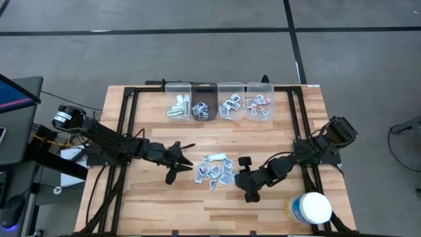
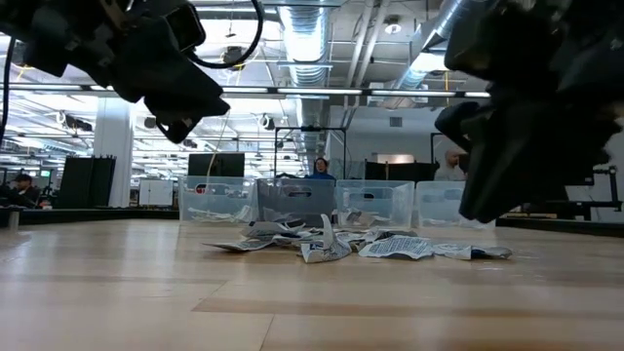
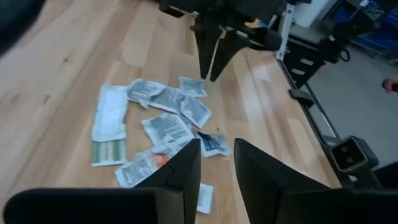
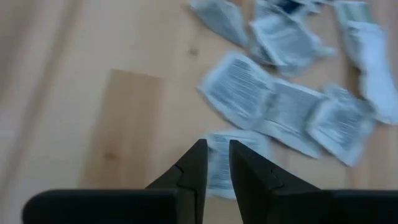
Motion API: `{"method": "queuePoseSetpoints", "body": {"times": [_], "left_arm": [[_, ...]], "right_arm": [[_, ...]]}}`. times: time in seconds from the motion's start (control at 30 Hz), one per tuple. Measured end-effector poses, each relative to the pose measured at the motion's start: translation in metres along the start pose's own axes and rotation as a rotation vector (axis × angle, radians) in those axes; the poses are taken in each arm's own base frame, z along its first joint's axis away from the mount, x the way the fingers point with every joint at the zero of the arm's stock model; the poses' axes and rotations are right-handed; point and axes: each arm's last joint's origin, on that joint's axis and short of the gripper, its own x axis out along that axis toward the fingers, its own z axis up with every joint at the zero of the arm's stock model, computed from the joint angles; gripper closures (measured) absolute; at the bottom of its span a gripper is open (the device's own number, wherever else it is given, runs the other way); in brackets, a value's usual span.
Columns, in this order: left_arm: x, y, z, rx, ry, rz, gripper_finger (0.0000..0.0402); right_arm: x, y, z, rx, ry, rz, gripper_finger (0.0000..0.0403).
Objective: Pick & Place First Aid Supplies
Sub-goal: Put the alcohol pad into the transparent gray bin
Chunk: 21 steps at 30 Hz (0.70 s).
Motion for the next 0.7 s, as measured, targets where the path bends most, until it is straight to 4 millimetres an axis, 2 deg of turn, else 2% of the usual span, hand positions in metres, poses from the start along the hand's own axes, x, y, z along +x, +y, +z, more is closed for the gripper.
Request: {"method": "queuePoseSetpoints", "body": {"times": [0.1, 0.27, 0.5, 0.6, 0.7], "left_arm": [[0.0, 0.003, 0.001, -0.002, -0.006, 0.016, 0.0305], [0.0, 0.004, 0.002, -0.004, -0.009, 0.02, 0.0305], [0.0, 0.003, 0.001, -0.003, -0.002, 0.0, 0.0305], [0.0, 0.002, 0.001, -0.004, 0.004, -0.015, 0.0305], [0.0, 0.002, 0.001, -0.003, 0.004, -0.016, 0.0305]], "right_arm": [[0.003, -0.005, -0.003, 0.0, 0.039, -0.029, 0.0342], [0.02, -0.005, -0.009, 0.013, 0.07, -0.035, 0.0335], [0.04, 0.001, -0.015, 0.094, 0.078, -0.034, 0.0282], [0.042, 0.001, -0.017, 0.097, 0.098, -0.026, 0.026], [0.041, 0.001, -0.019, 0.093, 0.126, -0.018, 0.0258]]}}
